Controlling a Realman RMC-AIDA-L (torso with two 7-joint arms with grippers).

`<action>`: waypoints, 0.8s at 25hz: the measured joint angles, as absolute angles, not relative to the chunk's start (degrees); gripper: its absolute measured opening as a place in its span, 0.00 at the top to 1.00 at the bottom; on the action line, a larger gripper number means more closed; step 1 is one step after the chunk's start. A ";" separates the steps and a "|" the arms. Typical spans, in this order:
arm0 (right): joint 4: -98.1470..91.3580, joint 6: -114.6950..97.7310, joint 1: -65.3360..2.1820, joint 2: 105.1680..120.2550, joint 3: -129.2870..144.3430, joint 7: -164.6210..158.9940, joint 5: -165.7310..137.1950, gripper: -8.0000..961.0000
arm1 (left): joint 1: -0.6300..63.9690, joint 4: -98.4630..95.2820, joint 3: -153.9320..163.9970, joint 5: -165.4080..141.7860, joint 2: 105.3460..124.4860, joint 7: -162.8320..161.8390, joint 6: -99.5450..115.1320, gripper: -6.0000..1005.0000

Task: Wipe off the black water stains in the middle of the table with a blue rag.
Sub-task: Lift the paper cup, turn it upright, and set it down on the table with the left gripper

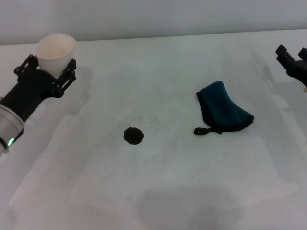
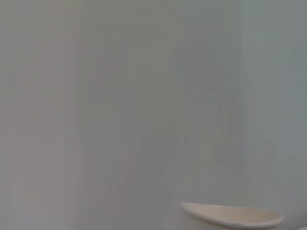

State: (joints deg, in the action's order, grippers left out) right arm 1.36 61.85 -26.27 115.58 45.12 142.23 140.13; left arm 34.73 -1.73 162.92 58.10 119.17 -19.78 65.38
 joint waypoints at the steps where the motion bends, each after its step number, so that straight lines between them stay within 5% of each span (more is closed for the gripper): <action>1: 0.91 61.75 -26.27 115.57 45.31 141.27 139.79 0.18 | 34.34 -2.92 162.89 59.36 119.28 -18.46 64.04 0.30; 20: 0.61 61.35 -26.19 115.58 45.35 140.54 139.39 0.19 | 31.89 -10.66 162.86 65.57 119.71 -7.68 54.10 0.30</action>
